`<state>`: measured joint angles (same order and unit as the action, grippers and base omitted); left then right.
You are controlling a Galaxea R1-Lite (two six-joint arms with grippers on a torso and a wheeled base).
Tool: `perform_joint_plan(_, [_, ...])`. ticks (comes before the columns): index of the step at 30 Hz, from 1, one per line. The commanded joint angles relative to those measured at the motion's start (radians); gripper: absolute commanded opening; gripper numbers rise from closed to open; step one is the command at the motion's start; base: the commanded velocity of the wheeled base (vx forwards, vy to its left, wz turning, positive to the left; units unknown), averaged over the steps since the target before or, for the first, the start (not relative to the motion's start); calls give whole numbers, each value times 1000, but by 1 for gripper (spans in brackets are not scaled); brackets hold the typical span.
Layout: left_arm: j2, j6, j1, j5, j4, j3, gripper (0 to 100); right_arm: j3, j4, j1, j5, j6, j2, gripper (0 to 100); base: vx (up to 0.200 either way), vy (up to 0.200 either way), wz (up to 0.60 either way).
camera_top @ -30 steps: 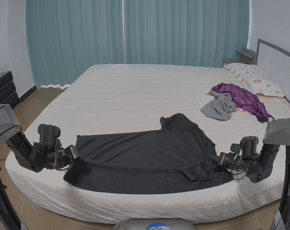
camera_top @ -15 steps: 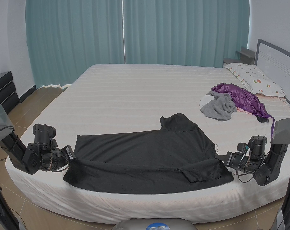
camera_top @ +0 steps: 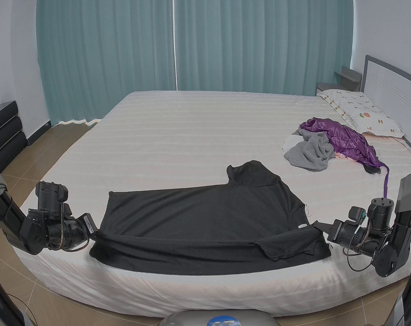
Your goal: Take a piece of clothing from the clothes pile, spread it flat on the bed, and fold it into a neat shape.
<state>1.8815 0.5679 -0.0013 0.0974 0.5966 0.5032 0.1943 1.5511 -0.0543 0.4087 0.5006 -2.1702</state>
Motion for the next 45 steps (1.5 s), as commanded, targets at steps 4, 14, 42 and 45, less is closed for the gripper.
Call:
perform_joint_plan(4, [-93,0,10,2,0,-52,0,-75,17,14,42,52,132,0,0,0,0])
perform_joint_plan(14, [-131,3,9,4,2,-87,0,-125,17,22,47,58,205,0,0,0,0])
perform_joint_plan(42, [-117,1,9,5,5,-134,0,-184,17,13,48,53,225,0,0,0,0])
perform_joint_plan(45, [-65,3,9,7,3,-92,0,-157,15,13,47,53,182,0,0,0,0])
